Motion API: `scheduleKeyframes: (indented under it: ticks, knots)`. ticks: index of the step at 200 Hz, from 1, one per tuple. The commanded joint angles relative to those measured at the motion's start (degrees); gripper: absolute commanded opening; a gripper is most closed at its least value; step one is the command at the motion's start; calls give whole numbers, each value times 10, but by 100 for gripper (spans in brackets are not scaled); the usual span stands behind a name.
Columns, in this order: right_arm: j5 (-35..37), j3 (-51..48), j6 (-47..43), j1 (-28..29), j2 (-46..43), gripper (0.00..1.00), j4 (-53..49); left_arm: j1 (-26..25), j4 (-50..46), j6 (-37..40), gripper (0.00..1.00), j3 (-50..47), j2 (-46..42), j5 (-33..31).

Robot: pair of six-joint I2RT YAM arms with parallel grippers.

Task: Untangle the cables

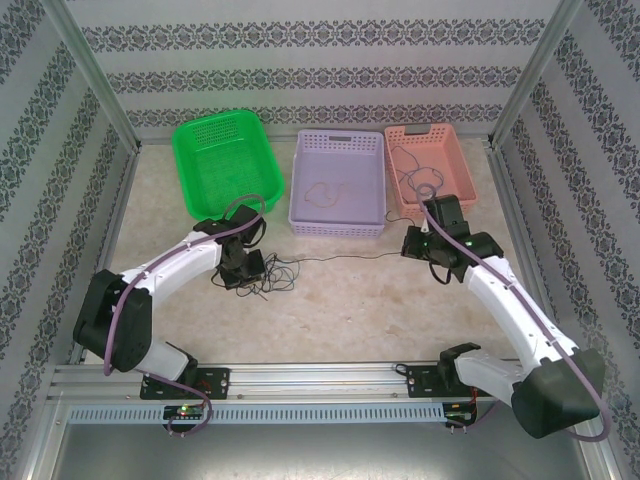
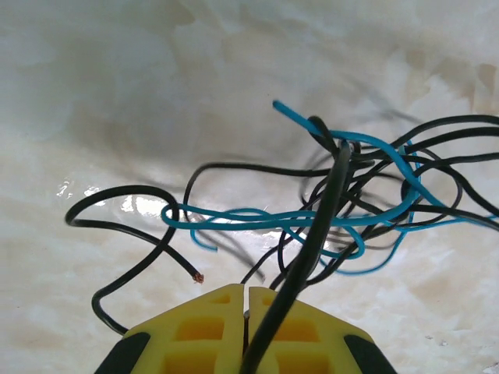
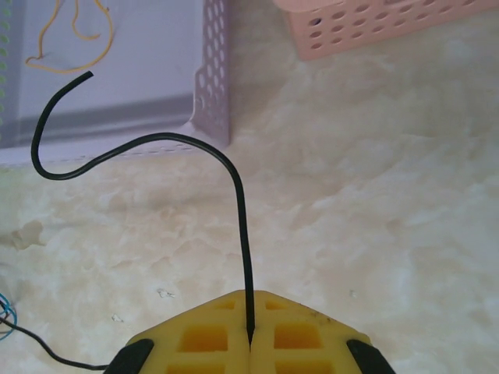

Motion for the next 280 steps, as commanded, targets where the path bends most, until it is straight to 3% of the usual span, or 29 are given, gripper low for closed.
scheduleKeyframes:
  ticks: [1,72,103,125,139,152,224,250,280]
  knots:
    - [29,36,-10,-6,-25,0,-50,4,-35,-5,0,20,12,-20]
    - [112,197,19,-45,-69,0,-72,5,-49,-11,0,13,20,-51]
    - [41,269,0,-61,-42,0,-57,5,-36,-10,0,0,17,-48]
    - [-13,274,-2,-27,-27,0,-46,5,-26,-12,0,-1,12,-46]
    - [49,275,-10,23,-32,0,-58,5,-35,-13,0,6,13,-55]
    - [93,273,-2,33,-48,0,-62,5,-51,-13,0,11,16,-71]
    - [136,457,-31,-87,-11,0,-51,35,-61,5,0,-14,23,-116]
    - [116,496,-21,-132,0,0,-43,53,-60,14,0,-19,22,-121]
    - [65,501,-7,-139,6,0,-32,58,-45,16,0,-17,19,-105]
